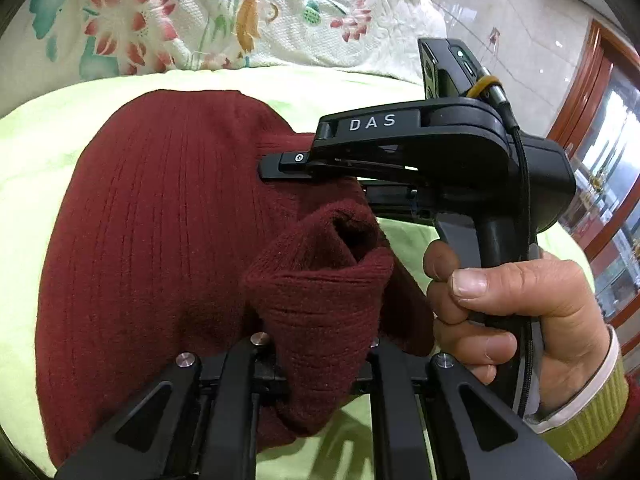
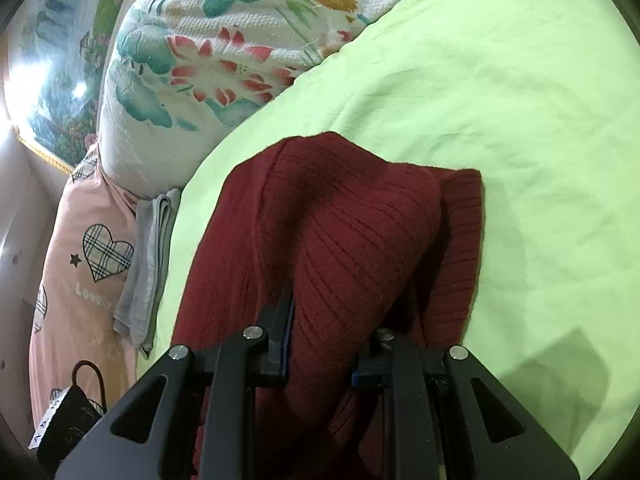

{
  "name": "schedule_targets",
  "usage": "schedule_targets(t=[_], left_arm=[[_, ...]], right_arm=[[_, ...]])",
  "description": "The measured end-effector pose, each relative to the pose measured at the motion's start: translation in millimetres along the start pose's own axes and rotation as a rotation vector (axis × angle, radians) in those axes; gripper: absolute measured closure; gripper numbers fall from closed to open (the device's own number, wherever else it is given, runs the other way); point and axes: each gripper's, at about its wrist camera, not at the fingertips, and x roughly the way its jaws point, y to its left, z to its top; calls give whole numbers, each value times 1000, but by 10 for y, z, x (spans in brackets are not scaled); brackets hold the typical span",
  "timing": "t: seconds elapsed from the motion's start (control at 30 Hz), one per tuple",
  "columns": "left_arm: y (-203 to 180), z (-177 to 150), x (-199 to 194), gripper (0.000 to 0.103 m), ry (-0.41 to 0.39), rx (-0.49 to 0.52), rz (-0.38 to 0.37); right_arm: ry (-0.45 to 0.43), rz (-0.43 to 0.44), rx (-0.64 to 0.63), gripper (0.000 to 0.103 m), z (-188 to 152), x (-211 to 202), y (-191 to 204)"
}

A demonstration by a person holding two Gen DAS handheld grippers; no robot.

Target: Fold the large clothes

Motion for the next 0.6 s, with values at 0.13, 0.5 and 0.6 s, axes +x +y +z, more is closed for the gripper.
schedule_targets(t=[0.13, 0.5, 0.6], left_arm=[[33, 42, -21, 92, 9, -5, -11], [-91, 66, 44, 89, 24, 35, -22], [7, 17, -31, 77, 36, 1, -59]], right_arm=[[-4, -15, -30, 81, 8, -25, 51], [-28, -125, -31, 77, -49, -111, 54], [-32, -119, -19, 71, -84, -162, 31]])
